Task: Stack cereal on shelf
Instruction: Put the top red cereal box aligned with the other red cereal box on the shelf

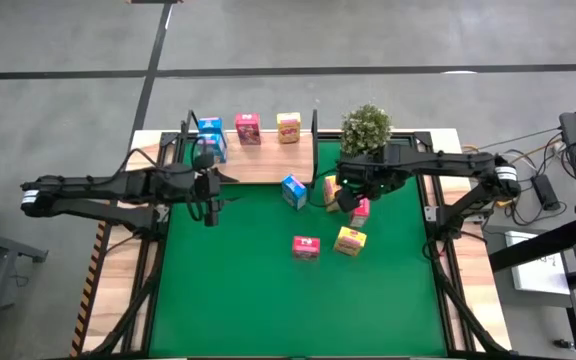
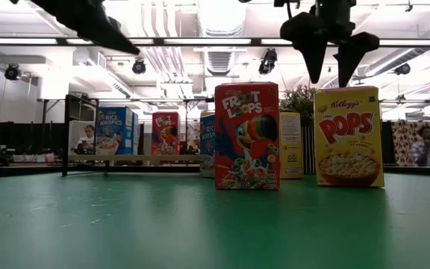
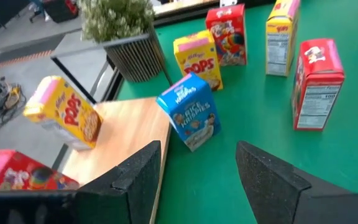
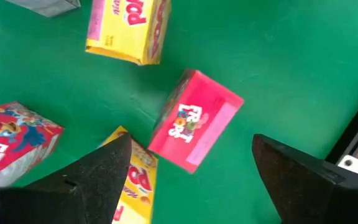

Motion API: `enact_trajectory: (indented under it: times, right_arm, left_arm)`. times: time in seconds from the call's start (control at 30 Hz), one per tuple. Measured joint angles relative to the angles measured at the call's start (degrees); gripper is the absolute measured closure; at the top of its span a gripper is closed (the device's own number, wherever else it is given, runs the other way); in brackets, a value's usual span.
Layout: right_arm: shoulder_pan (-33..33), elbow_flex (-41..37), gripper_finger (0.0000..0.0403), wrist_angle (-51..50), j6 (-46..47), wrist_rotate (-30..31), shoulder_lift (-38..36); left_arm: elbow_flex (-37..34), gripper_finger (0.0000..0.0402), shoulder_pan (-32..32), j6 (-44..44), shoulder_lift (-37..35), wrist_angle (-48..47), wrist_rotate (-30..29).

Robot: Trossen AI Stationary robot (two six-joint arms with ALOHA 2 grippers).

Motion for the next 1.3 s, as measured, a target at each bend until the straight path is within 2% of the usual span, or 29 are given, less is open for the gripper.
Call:
enact_trajectory:
  times: [0.23,0.7,1.3]
  right_arm:
    - [2.42,-2.99,0.0086,1.22,5.22,0.17,1.63]
    - [2.59,-8.99,0.0094,7.6,5.98,1.43,3.24]
    - [2.59,-11.72,0.018,8.63,6.8,1.72,3.35]
  left_arm:
    - [-2.27,0.0209,0.0,0.11,0.0,2.01,-0.15]
    - [-2.08,0.021,0.0,0.89,-0.22,2.35,-0.76]
    - [-2.16,0.021,0.0,0.89,-0.22,2.3,-0.62]
